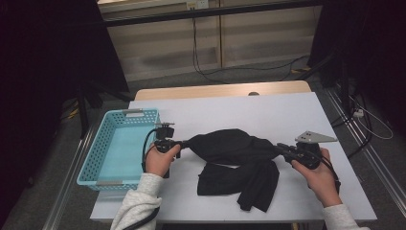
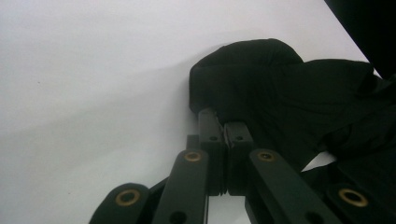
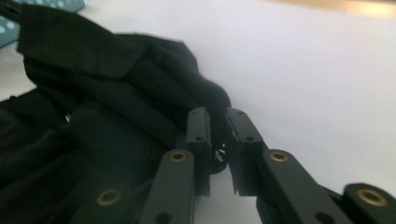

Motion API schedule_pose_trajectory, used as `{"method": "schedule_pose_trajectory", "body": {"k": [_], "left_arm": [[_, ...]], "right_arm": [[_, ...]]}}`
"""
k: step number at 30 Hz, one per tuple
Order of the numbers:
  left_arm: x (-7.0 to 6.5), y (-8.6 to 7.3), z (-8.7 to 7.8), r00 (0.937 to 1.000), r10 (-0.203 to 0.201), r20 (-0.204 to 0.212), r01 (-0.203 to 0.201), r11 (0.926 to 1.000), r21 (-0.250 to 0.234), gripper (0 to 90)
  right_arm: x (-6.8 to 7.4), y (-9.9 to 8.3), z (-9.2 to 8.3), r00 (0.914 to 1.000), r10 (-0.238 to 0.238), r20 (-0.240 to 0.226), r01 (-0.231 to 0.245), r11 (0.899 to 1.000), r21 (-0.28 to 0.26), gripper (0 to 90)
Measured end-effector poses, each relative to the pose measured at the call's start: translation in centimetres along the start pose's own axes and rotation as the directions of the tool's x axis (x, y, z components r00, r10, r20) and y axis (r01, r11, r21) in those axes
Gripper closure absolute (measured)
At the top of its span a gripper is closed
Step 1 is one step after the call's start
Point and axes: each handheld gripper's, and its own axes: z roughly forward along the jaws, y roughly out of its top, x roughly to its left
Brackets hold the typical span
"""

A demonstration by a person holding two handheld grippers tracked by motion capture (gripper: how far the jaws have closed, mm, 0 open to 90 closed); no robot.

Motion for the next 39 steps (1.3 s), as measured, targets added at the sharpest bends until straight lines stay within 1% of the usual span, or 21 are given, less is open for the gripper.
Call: {"method": "schedule_pose_trajectory", "body": {"k": [1, 4, 6, 8, 9, 11, 12, 14, 15, 17, 19, 21, 24, 25, 30, 31, 33, 34, 35, 37, 39], "left_arm": [[-0.1, 0.0, 0.1, 1.0000, -0.007, -0.006, 0.007, 0.9999, -0.010, 88.6], [-0.1, 0.1, 0.0, 1.0000, 0.001, -0.004, -0.001, 1.0000, -0.004, 88.6], [-0.1, 0.0, 0.1, 1.0000, -0.001, -0.005, 0.001, 1.0000, -0.005, 88.5], [-0.1, 0.0, 0.0, 1.0000, 0.001, -0.004, -0.001, 1.0000, 0.004, 88.5], [-0.1, -0.1, 0.1, 1.0000, -0.002, -0.003, 0.002, 1.0000, -0.002, 88.5], [0.0, -0.2, 0.1, 0.9999, 0.008, -0.010, -0.008, 1.0000, 0.003, 88.5], [0.1, -0.2, 0.1, 1.0000, 0.000, -0.010, 0.000, 1.0000, 0.007, 88.5], [0.2, -0.3, 0.0, 0.9999, -0.003, -0.016, 0.003, 1.0000, 0.005, 88.5], [0.3, -0.3, 0.0, 0.9998, -0.008, -0.016, 0.008, 1.0000, 0.006, 88.5], [0.2, -0.3, 0.0, 0.9999, -0.007, -0.012, 0.007, 1.0000, -0.003, 88.5], [0.0, -0.3, 0.0, 0.9999, 0.002, -0.011, -0.002, 1.0000, 0.001, 88.5], [-0.2, -0.3, 0.1, 0.9999, 0.012, -0.010, -0.012, 0.9999, 0.005, 88.4], [-0.3, -0.4, 0.4, 0.9997, 0.021, -0.013, -0.021, 0.9997, 0.011, 88.3], [-0.4, -0.4, 0.5, 0.9998, 0.014, -0.013, -0.013, 0.9999, 0.007, 88.3], [-0.5, -0.4, 0.8, 0.9996, 0.016, -0.021, -0.016, 0.9998, 0.013, 88.0], [-0.5, -0.4, 0.9, 0.9996, 0.018, -0.021, -0.018, 0.9998, 0.010, 87.9], [-0.5, -0.4, 1.0, 0.9996, 0.015, -0.025, -0.015, 0.9998, 0.009, 87.9], [-0.5, -0.4, 1.1, 0.9996, 0.014, -0.024, -0.013, 0.9998, 0.012, 87.9], [-0.4, -0.4, 1.1, 0.9996, 0.012, -0.026, -0.012, 0.9999, 0.010, 88.0], [-0.3, -0.3, 1.1, 0.9995, 0.015, -0.029, -0.015, 0.9998, 0.012, 88.1], [-0.2, -0.3, 1.0, 0.9995, 0.008, -0.031, -0.007, 0.9999, 0.011, 88.1]], "right_arm": [[0.2, 0.3, 0.0, 0.9999, -0.007, -0.008, 0.007, 1.000, -0.010, 69.3], [0.9, 1.2, 0.2, 0.9989, -0.044, -0.013, 0.044, 0.999, -0.024, 57.6], [1.3, 1.7, 0.6, 0.9977, -0.065, -0.021, 0.064, 0.998, -0.027, 53.6], [1.5, 2.2, 1.1, 0.9976, -0.065, -0.024, 0.064, 0.998, -0.017, 47.4], [1.6, 2.5, 1.4, 0.9978, -0.065, -0.015, 0.065, 0.998, -0.012, 47.5], [1.4, 3.1, 2.0, 0.9982, -0.049, -0.034, 0.048, 0.999, -0.020, 47.5], [1.1, 3.4, 2.2, 0.9991, -0.032, -0.029, 0.032, 0.999, -0.022, 47.5], [0.4, 3.9, 2.6, 0.9997, -0.023, 0.000, 0.023, 1.000, -0.018, 47.5], [0.0, 4.0, 2.9, 0.9998, -0.016, 0.011, 0.016, 1.000, -0.008, 47.5], [-0.3, 3.8, 3.7, 0.9993, -0.038, 0.007, 0.037, 0.998, 0.043, 48.7], [0.4, 3.0, 4.4, 0.9971, -0.068, -0.033, 0.071, 0.994, 0.088, 49.1], [1.4, 2.1, 4.8, 0.9924, -0.097, -0.076, 0.105, 0.989, 0.106, 49.3], [2.1, 1.0, 5.4, 0.9911, -0.111, -0.073, 0.120, 0.985, 0.128, 44.8], [2.2, 0.7, 5.6, 0.9913, -0.111, -0.071, 0.120, 0.984, 0.132, 44.9], [2.0, 0.1, 6.2, 0.9951, -0.087, -0.048, 0.093, 0.984, 0.153, 48.8], [1.9, 0.1, 6.4, 0.9958, -0.081, -0.042, 0.086, 0.984, 0.156, 52.1], [1.7, 0.0, 6.5, 0.9971, -0.057, -0.051, 0.065, 0.985, 0.160, 65.0], [1.6, 0.0, 6.5, 0.9973, -0.060, -0.043, 0.067, 0.984, 0.165, 75.4], [1.6, 0.0, 6.6, 0.9964, -0.078, -0.033, 0.083, 0.980, 0.180, 80.4], [1.2, -0.1, 6.5, 0.9981, -0.050, -0.035, 0.055, 0.984, 0.168, 85.5], [0.7, 0.0, 6.2, 0.9991, -0.034, -0.026, 0.038, 0.988, 0.150, 86.4]]}}
